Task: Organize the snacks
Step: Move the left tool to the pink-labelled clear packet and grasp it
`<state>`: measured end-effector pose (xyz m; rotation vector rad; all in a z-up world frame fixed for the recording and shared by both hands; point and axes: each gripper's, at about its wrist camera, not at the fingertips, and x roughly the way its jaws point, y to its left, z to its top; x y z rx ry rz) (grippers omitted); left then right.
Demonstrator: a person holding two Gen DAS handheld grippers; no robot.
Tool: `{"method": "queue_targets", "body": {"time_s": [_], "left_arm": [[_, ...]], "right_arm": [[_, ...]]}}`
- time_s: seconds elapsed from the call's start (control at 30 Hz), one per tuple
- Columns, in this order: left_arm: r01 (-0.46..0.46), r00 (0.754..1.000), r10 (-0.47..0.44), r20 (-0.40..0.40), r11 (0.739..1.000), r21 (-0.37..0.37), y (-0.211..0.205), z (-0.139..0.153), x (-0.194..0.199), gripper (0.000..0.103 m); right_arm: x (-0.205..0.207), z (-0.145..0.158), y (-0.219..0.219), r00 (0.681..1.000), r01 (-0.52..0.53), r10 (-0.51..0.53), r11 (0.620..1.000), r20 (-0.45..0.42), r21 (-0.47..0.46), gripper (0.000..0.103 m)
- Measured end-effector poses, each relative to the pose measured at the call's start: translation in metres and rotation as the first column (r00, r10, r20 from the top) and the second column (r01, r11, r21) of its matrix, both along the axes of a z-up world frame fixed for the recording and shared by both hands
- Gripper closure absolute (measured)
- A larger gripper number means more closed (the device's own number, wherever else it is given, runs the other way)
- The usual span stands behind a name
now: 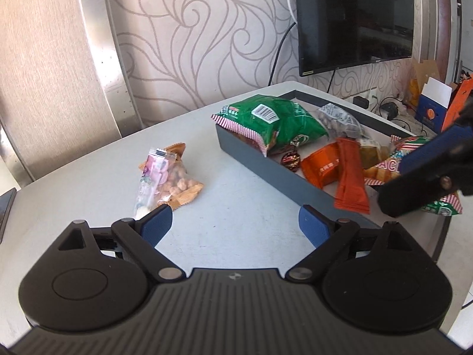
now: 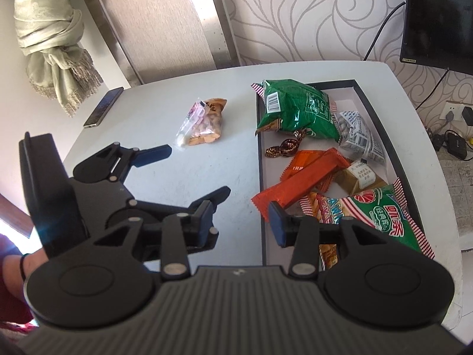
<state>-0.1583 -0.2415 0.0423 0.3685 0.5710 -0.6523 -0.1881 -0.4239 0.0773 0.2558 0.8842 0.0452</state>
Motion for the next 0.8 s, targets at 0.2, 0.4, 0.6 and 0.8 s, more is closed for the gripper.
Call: {"method": "queue_targets", "body": {"time_s": [0.2, 0.4, 0.6, 0.8], "left_arm": [[-0.005, 1.000, 0.005, -0.012, 1.000, 0.004, -0.002, -0.006, 0.005, 0.008], [-0.024, 1.000, 0.024, 0.017, 1.000, 0.012, 0.000, -0.012, 0.010, 0.007], [-0.109, 0.994, 0.109, 0.020, 0.994, 0.020, 0.009, -0.018, 0.036, 0.007], [-0.153, 0.988, 0.153, 0.031, 0.988, 0.018, 0.011, -0.018, 0.065, 0.007]], "right_arm": [[-0.004, -0.002, 0.002, 1.000, -0.001, 0.001, 1.000, -0.014, -0.006, 0.058], [-0.008, -0.004, -0.005, 0.999, 0.016, -0.016, 1.000, -0.029, -0.007, 0.058], [-0.010, -0.007, -0.009, 0.999, 0.023, -0.023, 1.000, -0.046, -0.009, 0.057], [-0.011, -0.010, -0.011, 0.998, 0.016, -0.017, 1.000, -0.058, -0.012, 0.057]]}}
